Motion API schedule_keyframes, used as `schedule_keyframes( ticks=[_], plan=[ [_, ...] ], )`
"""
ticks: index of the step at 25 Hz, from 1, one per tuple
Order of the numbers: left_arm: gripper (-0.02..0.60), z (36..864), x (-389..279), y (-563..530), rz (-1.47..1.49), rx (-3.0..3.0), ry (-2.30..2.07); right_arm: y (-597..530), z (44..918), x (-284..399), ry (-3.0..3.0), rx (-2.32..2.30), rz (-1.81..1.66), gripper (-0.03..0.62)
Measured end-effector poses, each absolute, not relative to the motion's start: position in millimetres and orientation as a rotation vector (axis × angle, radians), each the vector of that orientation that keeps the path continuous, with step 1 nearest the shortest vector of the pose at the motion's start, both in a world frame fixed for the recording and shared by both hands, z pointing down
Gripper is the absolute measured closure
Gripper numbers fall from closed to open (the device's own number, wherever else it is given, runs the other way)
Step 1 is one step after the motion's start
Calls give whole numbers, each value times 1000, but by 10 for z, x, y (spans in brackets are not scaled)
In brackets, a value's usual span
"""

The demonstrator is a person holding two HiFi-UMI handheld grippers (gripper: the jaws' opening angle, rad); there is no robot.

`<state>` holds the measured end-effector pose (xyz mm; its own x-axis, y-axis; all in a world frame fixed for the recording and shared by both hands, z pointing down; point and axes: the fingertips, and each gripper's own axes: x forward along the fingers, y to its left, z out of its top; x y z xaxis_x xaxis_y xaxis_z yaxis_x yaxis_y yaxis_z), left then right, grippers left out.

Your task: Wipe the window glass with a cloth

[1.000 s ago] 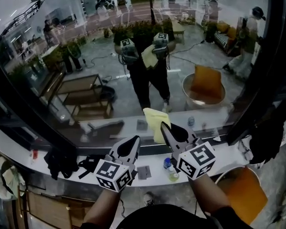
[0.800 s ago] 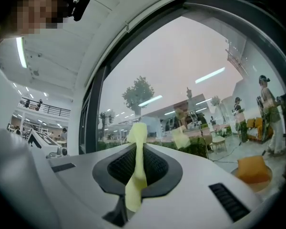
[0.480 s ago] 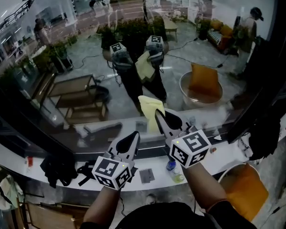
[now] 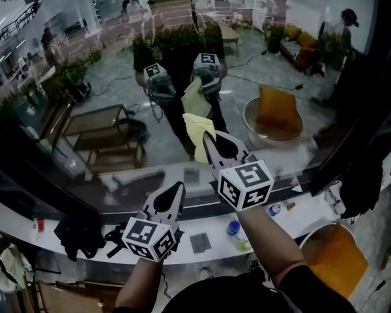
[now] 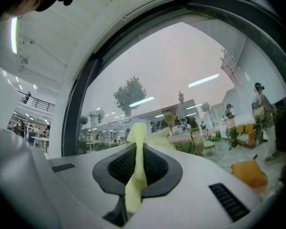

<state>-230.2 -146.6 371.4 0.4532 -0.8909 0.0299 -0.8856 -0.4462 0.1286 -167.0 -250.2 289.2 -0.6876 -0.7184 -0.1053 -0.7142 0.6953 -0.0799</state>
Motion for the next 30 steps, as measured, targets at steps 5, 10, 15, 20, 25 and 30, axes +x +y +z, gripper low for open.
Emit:
schedule_keyframes(
  ticks=[5, 10, 15, 20, 25, 30],
  plan=[
    [577, 3846, -2297, -1524, -70, 2548, -1622, -2743, 3004, -1720, 2785, -1245, 23, 554],
    [577, 3792, -2282, -1564, -52, 2547, -1661, -2948, 3039, -1705, 2799, -1299, 38, 554],
    [577, 3601, -2303, -1698, -83, 2564, -1700, -3105, 3148, -1680, 2785, -1355, 15, 554],
    [577, 3508, -2326, -1796, -97, 2573, -1704, -3189, 3207, -1672, 2771, -1389, 21, 554],
    [577, 3504, -2301, -1892, -99, 2575, -1681, -3219, 3197, -1671, 2783, -1413, 71, 554],
    [577, 3484, -2198, -1969, -109, 2592, -1638, -3227, 3182, -1555, 2775, -1453, 98, 555]
  ],
)
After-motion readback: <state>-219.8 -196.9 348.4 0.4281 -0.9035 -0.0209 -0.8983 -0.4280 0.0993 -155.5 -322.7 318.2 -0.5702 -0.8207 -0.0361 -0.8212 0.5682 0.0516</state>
